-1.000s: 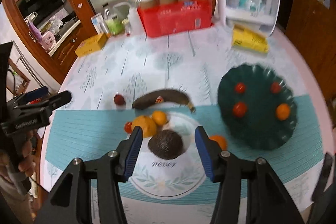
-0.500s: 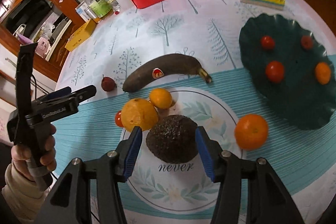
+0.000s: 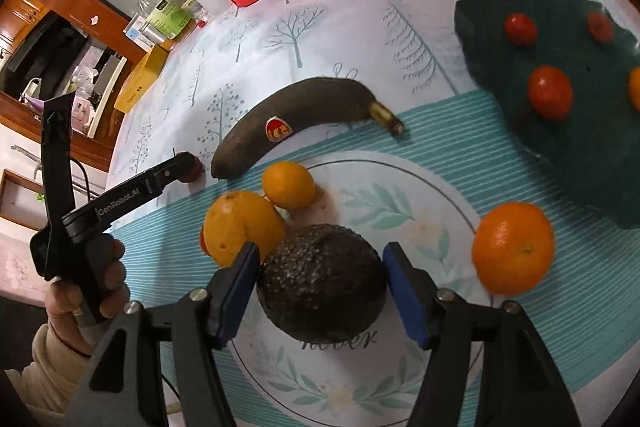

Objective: Organize fruits
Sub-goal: 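Grasp the avocado with the right tool while the left tool approaches a red lychee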

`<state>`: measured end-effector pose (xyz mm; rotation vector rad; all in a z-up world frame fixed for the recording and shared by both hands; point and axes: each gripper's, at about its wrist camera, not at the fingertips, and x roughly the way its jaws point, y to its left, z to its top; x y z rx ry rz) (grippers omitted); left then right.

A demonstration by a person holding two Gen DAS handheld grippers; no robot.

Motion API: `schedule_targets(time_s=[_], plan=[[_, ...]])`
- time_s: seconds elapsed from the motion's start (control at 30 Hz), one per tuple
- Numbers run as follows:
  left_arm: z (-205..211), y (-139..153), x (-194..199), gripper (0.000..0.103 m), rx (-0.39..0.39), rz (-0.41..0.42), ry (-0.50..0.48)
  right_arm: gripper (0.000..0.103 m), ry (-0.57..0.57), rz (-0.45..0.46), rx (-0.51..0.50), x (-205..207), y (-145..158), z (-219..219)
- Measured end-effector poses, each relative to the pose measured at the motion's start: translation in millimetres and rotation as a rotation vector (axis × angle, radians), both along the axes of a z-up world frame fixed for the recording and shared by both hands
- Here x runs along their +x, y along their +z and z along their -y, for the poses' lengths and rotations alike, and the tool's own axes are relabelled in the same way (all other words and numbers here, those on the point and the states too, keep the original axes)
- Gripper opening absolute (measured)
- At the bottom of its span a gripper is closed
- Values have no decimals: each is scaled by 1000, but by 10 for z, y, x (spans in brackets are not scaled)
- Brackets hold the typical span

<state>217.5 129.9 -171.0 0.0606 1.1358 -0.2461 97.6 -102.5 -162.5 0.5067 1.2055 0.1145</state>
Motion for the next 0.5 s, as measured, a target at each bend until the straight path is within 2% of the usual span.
schedule_targets(time_s=[0.07,0.3,0.37,0.5], plan=[[1,-18,4,72,-5,-7,-2,64,6,-5,12,-1,-17,-5],[45,-72,-2,63,5,-16,-18,65,16,-2,36,-28,-37,5],[74,-84,-3,55,7,-20,-29,65,19,-6,49,-32,-55,7],[129,-98,-10,50,20,-16,-40,65,40,-19,69,-38,-108,-33]])
